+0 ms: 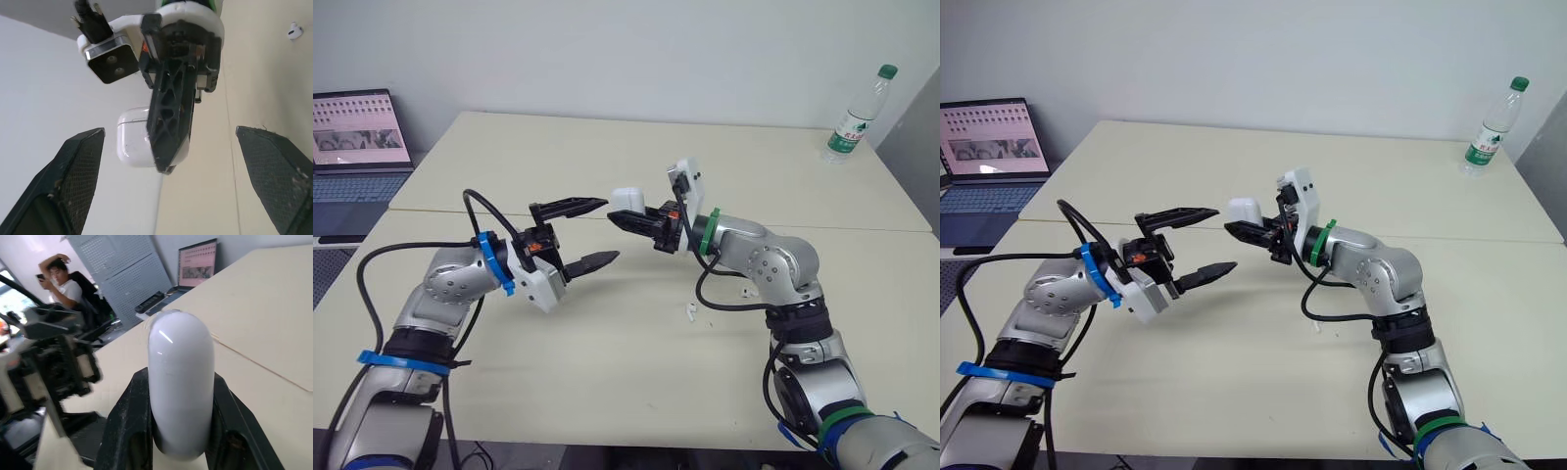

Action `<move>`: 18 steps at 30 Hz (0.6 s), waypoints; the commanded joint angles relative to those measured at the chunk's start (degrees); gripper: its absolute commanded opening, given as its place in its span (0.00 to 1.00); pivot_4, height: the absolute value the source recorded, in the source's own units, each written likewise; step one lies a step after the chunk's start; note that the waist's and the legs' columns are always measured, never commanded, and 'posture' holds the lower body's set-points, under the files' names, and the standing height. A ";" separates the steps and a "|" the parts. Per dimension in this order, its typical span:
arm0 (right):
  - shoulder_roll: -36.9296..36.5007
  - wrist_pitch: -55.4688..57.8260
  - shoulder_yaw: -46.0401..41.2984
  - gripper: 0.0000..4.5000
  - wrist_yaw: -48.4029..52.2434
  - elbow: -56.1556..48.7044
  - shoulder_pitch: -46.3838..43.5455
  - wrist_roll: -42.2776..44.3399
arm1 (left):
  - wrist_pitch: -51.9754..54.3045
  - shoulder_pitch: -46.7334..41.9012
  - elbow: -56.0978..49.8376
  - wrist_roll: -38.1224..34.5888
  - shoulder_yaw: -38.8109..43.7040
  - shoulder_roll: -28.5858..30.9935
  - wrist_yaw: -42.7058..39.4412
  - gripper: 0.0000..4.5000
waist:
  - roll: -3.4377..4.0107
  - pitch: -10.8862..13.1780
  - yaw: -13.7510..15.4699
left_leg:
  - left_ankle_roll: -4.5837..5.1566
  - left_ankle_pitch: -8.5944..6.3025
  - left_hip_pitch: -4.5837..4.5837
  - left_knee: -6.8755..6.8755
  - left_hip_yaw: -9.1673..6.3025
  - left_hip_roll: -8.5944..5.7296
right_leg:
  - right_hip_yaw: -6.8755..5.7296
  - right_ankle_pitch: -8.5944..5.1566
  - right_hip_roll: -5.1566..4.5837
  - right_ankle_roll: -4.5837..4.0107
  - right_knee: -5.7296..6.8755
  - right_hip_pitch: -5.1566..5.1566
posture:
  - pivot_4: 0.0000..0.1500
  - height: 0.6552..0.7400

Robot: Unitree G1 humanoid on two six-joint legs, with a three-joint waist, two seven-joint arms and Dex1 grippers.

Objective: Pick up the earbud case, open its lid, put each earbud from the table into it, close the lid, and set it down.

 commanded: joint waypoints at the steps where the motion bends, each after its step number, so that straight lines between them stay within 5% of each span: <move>1: -3.51 -9.19 5.34 0.19 1.98 0.81 0.78 -8.69 | 23.11 -0.94 -9.15 -12.13 0.33 3.89 -6.59 1.00 | 0.00 0.00 0.03 | 0.00 0.00 0.00 0.00 -0.01 -0.01 | -0.01 0.00 0.01 0.00 0.00 0.00 | 1.00 1.00; 7: -5.04 -16.59 11.16 0.19 4.37 1.15 1.38 -16.14 | 57.86 -6.46 -16.13 -24.67 0.07 9.39 -19.91 0.96 | 0.02 0.01 -0.41 | 0.00 0.00 -0.03 0.00 0.02 0.00 | -0.09 -0.03 0.22 0.02 0.01 -0.08 | 1.00 1.00; 13: -4.57 -20.44 14.98 0.19 6.99 0.59 0.51 -20.84 | 65.26 -12.26 -12.77 -21.15 -1.63 8.34 -27.92 0.58 | 0.03 0.02 -0.37 | 0.00 0.00 -0.04 0.00 0.01 0.05 | -0.07 -0.05 0.47 -0.02 0.01 -0.12 | 1.00 1.00; 18: -4.84 -24.13 18.01 0.19 9.23 0.83 -0.60 -25.33 | 62.86 -15.89 -9.04 -15.61 -3.80 5.93 -31.79 0.58 | 0.03 0.02 -0.23 | -0.01 0.01 -0.04 0.02 0.04 0.04 | -0.03 -0.05 0.46 -0.03 0.03 -0.13 | 1.00 1.00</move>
